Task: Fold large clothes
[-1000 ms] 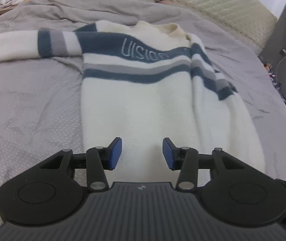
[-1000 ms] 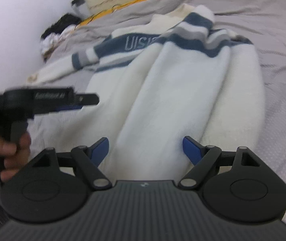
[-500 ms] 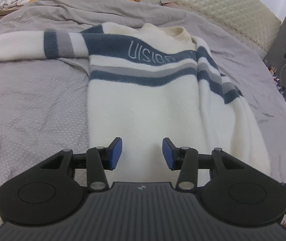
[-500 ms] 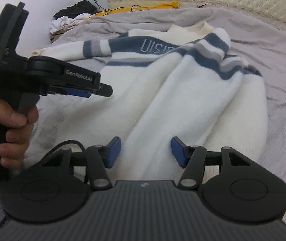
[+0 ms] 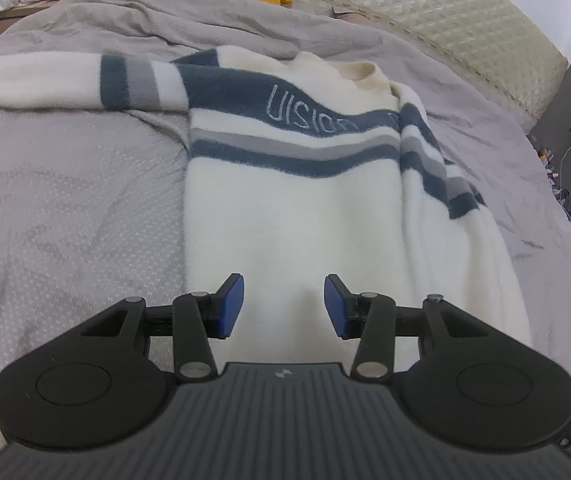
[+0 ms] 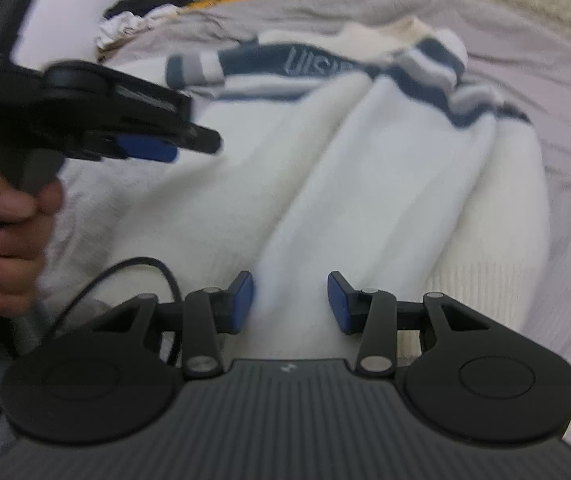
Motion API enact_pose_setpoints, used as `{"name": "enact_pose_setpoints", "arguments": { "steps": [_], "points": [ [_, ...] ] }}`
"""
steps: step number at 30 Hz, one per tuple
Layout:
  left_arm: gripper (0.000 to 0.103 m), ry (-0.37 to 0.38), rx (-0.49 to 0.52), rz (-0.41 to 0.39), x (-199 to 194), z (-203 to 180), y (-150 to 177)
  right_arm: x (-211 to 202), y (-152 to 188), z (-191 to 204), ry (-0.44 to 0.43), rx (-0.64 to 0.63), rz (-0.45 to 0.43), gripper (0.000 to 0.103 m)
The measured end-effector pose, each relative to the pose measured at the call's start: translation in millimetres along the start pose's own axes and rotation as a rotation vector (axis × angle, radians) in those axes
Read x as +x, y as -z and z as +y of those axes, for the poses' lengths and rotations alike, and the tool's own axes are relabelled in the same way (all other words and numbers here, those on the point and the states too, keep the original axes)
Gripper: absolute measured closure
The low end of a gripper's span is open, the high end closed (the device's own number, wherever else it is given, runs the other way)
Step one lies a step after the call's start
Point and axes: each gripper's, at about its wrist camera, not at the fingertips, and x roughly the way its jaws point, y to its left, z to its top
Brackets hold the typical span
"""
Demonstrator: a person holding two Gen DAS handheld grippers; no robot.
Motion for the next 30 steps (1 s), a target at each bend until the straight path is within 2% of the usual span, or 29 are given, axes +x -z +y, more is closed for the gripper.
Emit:
{"name": "enact_pose_setpoints", "arguments": {
  "steps": [2,6,7,8,10,14,16,19,22,26,30],
  "points": [
    [0.052,0.002,-0.011,0.000,0,2,0,8,2,5,0.000,-0.030,0.024,0.055],
    [0.052,0.007,-0.031,0.004,0,4,-1,15,7,18,0.048,-0.131,0.043,0.057],
    [0.052,0.010,-0.038,0.005,-1,5,-1,15,7,19,0.054,-0.138,0.045,0.066],
    [0.052,0.015,-0.047,0.005,-1,7,-1,13,7,18,0.064,-0.145,0.045,0.086],
    [0.052,0.021,-0.070,0.006,-2,10,-1,4,5,11,0.074,-0.131,0.038,0.090],
    [0.052,0.022,-0.105,-0.001,-5,17,0,-38,-19,-19,0.089,-0.076,-0.057,0.090],
    [0.052,0.033,-0.120,0.003,-6,20,-1,-64,-40,-40,0.135,-0.081,-0.126,0.090],
    [0.052,0.025,-0.123,-0.030,-8,24,-6,-103,-83,-86,0.255,-0.083,-0.221,0.090],
    [0.052,0.016,-0.122,-0.058,-7,27,-10,-131,-126,-144,0.414,-0.056,-0.302,0.092],
    [0.052,0.018,-0.129,-0.059,0,29,-14,-143,-175,-238,0.574,0.074,-0.337,0.094],
    [0.052,0.016,-0.099,-0.084,3,23,-15,-143,-202,-321,0.671,0.225,-0.358,0.095]
  ]
}}
